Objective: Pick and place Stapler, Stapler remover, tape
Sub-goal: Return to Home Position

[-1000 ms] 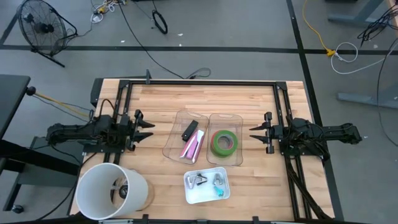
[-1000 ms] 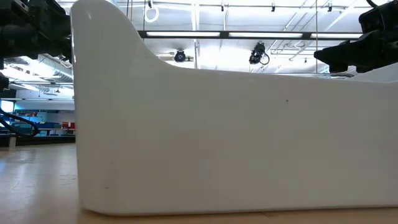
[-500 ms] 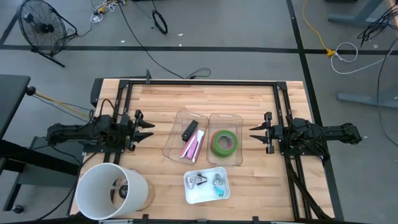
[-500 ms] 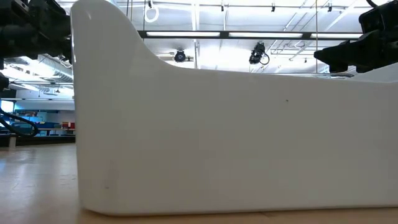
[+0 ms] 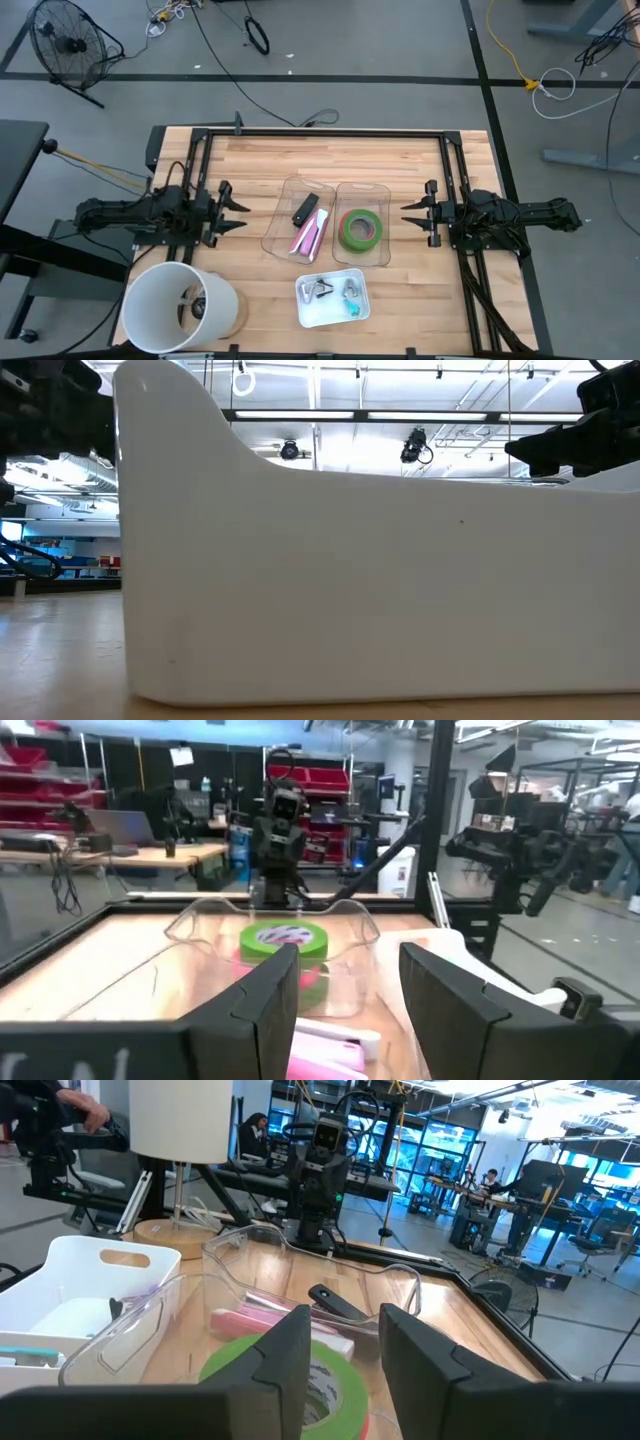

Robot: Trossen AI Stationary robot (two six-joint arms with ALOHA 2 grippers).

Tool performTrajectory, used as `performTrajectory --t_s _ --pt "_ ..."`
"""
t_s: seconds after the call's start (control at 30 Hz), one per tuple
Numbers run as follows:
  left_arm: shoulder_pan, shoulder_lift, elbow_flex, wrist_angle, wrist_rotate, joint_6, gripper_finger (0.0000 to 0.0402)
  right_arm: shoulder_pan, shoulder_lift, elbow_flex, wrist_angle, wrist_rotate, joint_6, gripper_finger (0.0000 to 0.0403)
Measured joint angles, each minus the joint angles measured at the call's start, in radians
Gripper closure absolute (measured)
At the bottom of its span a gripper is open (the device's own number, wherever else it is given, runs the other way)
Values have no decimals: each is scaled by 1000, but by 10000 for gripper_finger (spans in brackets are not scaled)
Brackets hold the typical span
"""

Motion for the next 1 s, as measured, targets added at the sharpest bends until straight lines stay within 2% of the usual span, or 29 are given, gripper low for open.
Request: performTrajectory --t_s 0.1,0.37,1.0 --pt "1 0 0 -5 -25 0 225 0 0 0 0 0 0 281" --pt "1 0 0 2 -192 0 225 0 0 0 0 0 0 281" --pt "1 4 0 -28 -199 0 225 0 0 0 0 0 0 281"
